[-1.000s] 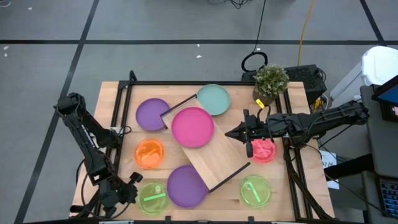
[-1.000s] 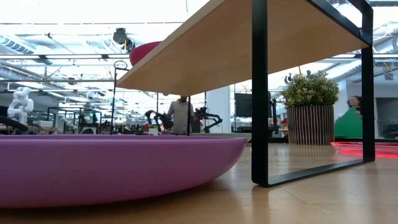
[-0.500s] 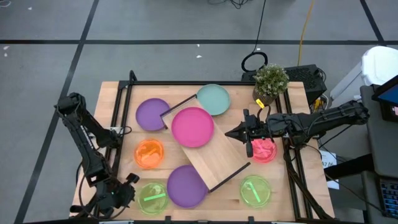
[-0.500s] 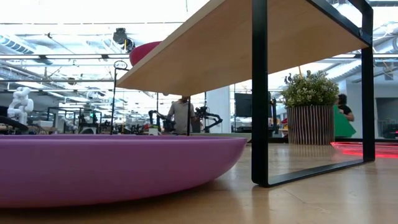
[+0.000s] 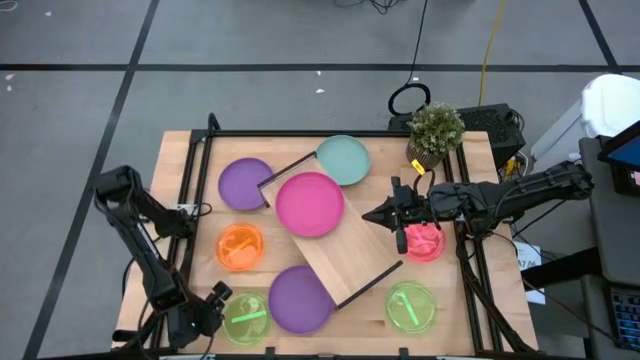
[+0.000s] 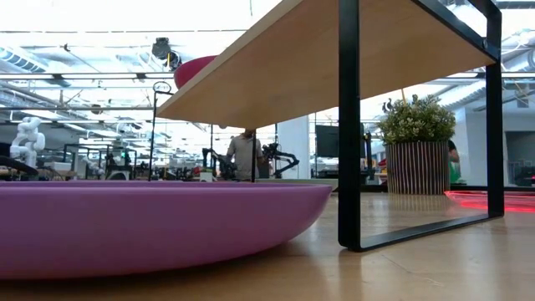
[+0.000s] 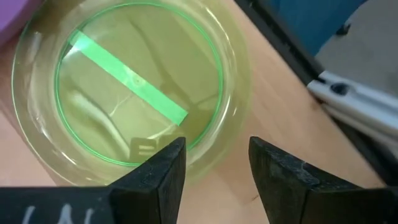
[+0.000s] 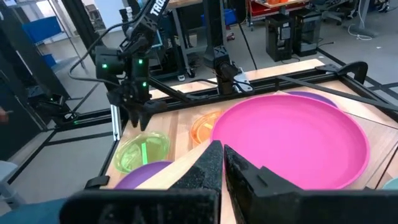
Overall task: Place and stack plates onto a shelf
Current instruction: Put the left green plate on the shelf
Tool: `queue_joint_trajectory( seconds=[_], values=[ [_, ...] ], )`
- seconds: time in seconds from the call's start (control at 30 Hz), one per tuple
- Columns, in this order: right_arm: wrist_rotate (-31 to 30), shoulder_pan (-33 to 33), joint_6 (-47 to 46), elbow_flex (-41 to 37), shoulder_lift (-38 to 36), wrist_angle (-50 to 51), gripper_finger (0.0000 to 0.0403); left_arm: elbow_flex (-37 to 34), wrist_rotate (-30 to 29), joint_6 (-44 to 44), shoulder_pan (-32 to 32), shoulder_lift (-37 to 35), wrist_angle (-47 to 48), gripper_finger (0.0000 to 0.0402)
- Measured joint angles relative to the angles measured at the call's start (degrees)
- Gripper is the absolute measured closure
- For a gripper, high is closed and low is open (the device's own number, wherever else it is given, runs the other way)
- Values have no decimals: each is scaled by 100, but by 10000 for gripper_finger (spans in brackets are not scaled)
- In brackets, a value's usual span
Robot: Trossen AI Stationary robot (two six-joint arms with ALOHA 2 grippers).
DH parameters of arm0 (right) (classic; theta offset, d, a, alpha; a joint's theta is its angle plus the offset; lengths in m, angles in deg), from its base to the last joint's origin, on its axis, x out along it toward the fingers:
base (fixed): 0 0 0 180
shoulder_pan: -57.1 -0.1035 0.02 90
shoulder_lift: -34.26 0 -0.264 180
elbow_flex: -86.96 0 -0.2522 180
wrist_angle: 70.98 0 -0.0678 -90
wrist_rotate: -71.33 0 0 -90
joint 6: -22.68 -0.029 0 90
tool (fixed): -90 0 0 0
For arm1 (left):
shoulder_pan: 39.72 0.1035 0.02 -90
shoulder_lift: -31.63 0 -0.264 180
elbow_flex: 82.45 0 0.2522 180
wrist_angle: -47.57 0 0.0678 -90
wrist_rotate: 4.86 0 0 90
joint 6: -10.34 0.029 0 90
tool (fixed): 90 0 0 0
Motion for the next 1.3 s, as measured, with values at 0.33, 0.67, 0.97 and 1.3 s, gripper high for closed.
queue_joint_trajectory(
  seconds=[0.33, 0.67, 0.97, 1.3],
  values=[
    [0, 0, 10, -2, 0, -1, 401, 0, -38, 1418, -99, 240, 63, 220],
    [0, 0, 12, -2, 0, 3, 401, 0, -266, 2167, -94, 242, 477, 220],
    [0, 0, 12, -2, 0, 42, 401, 0, -481, 2337, -88, 242, 490, 220],
    [0, 0, 12, -2, 0, 45, 401, 0, -331, 2622, -88, 242, 256, 230]
  ],
)
